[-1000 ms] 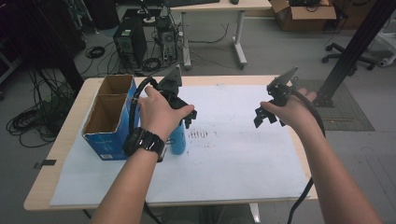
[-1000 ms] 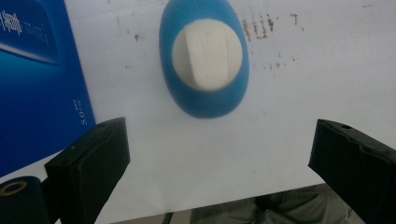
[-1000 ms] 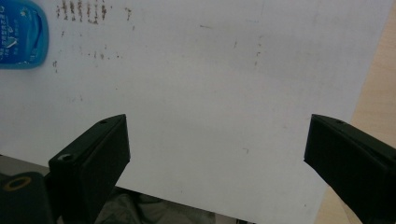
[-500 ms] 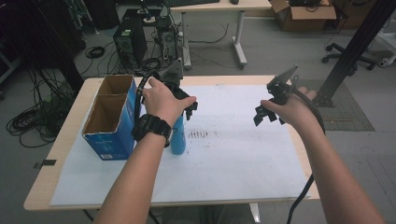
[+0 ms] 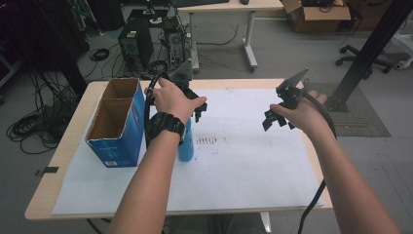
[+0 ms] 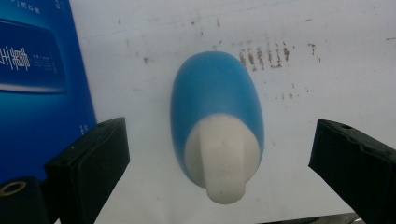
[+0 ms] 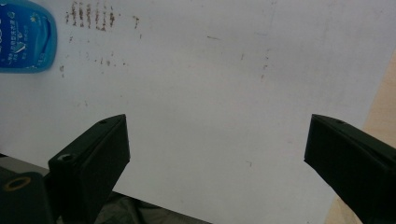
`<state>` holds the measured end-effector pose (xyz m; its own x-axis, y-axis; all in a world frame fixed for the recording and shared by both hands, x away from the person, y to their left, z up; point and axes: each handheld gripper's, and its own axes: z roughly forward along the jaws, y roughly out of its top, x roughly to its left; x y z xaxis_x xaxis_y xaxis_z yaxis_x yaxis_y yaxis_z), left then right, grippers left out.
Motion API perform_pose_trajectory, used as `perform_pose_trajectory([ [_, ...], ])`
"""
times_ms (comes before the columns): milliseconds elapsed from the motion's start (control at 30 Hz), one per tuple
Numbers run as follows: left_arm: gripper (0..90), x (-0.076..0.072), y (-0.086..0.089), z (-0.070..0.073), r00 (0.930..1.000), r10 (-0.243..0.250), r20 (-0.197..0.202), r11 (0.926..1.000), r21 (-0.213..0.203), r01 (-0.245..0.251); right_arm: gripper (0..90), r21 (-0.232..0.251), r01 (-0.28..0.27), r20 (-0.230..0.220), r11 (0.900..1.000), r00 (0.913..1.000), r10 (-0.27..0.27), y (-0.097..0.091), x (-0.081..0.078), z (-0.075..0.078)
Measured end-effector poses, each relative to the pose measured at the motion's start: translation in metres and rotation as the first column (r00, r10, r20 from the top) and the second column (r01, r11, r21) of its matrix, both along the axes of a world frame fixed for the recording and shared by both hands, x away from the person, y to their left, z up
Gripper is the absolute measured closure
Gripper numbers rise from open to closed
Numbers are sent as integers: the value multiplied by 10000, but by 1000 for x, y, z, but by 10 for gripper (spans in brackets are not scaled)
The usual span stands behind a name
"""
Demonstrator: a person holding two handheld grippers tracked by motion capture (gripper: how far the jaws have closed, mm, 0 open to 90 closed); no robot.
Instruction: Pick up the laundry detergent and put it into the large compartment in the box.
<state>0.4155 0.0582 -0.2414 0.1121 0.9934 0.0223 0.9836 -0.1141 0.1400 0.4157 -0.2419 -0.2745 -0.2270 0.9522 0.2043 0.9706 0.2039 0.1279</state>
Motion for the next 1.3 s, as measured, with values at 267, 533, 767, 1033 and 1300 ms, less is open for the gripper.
perform_pose_trajectory([
  [267, 51, 1, -2, -10, 10000, 23, -68, 10000, 30, -23, 65, 23, -4, -9, 10000, 10000, 4, -1, 0, -5],
  [533, 52, 1, -1, -25, 9996, 176, -215, 9998, 43, -176, 62, -4, -48, 10, 10000, 10000, 48, -2, -1, -9],
  [767, 55, 1, -1, -32, 9996, 208, -208, 9998, 28, -207, 62, 37, -78, -31, 10000, 10000, 78, -3, -2, -13],
  [1033, 62, 3, 0, -40, 9988, 387, -286, 9993, 3, -387, 63, -13, -101, -84, 9999, 9999, 101, -2, -1, -19],
  [1300, 98, 3, -1, -47, 9982, 462, -381, 9989, -21, -463, 63, 62, -130, -140, 9999, 9998, 131, -3, -1, -24],
])
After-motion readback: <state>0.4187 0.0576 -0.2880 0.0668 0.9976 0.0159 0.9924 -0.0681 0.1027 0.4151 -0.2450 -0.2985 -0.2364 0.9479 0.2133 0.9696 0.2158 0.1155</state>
